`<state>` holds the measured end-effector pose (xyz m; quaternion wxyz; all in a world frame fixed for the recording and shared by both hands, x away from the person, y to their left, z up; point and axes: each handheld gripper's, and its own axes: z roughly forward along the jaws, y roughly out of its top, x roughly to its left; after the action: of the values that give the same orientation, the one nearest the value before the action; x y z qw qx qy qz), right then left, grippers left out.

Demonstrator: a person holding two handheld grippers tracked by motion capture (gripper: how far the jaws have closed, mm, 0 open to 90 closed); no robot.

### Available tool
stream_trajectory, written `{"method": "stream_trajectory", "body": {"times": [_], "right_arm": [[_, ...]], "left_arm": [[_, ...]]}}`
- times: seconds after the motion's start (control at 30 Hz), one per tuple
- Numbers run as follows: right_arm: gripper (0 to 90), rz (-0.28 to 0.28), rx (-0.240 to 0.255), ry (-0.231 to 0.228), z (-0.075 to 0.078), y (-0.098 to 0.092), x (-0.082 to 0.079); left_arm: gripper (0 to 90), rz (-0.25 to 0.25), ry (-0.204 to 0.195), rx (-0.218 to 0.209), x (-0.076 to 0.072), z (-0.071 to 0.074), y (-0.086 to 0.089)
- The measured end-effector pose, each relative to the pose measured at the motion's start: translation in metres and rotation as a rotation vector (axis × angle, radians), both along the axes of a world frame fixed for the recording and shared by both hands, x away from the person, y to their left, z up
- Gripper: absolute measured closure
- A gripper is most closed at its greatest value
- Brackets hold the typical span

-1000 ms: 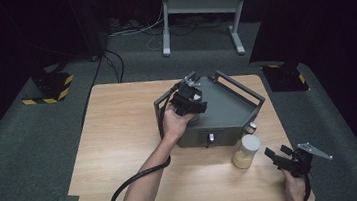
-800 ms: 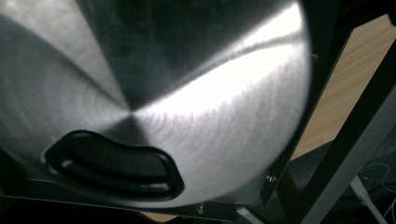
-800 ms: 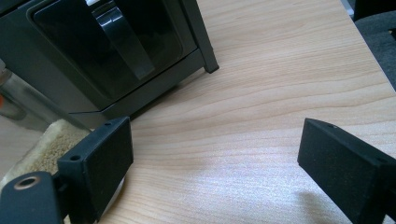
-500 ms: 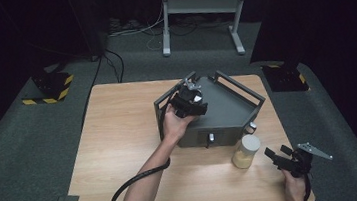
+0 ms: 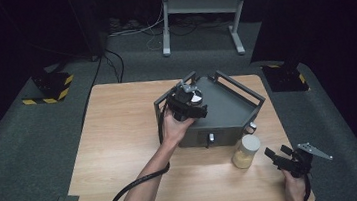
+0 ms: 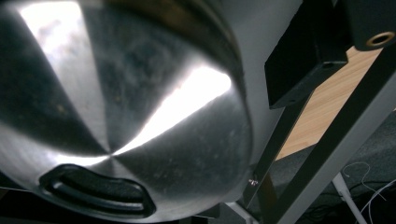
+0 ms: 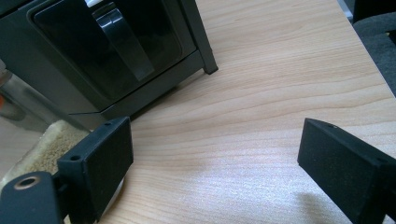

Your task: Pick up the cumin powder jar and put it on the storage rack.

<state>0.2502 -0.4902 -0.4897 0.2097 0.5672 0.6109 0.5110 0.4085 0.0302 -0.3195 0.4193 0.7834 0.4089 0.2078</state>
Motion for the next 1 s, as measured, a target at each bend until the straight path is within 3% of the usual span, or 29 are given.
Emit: {"method": "stream_trajectory", "body": {"times": [0.23,0.57,0.7,1.0], "right_arm": [[9.4,0.002,-0.003,0.002,0.000,0.000,0.000],[9.4,0.005,-0.001,0.010,0.001,0.000,0.002],[9.4,0.005,-0.002,0.009,0.001,0.000,0.002],[9.4,0.008,-0.008,0.017,0.002,0.001,0.003]], "left_arm": [[5.5,0.015,-0.016,-0.004,-0.013,0.002,0.010],[6.3,-0.020,-0.046,-0.005,-0.037,0.005,0.033],[6.3,-0.041,-0.052,-0.005,-0.050,0.002,0.045],[5.9,-0.050,-0.060,-0.002,-0.084,-0.019,0.074]]}}
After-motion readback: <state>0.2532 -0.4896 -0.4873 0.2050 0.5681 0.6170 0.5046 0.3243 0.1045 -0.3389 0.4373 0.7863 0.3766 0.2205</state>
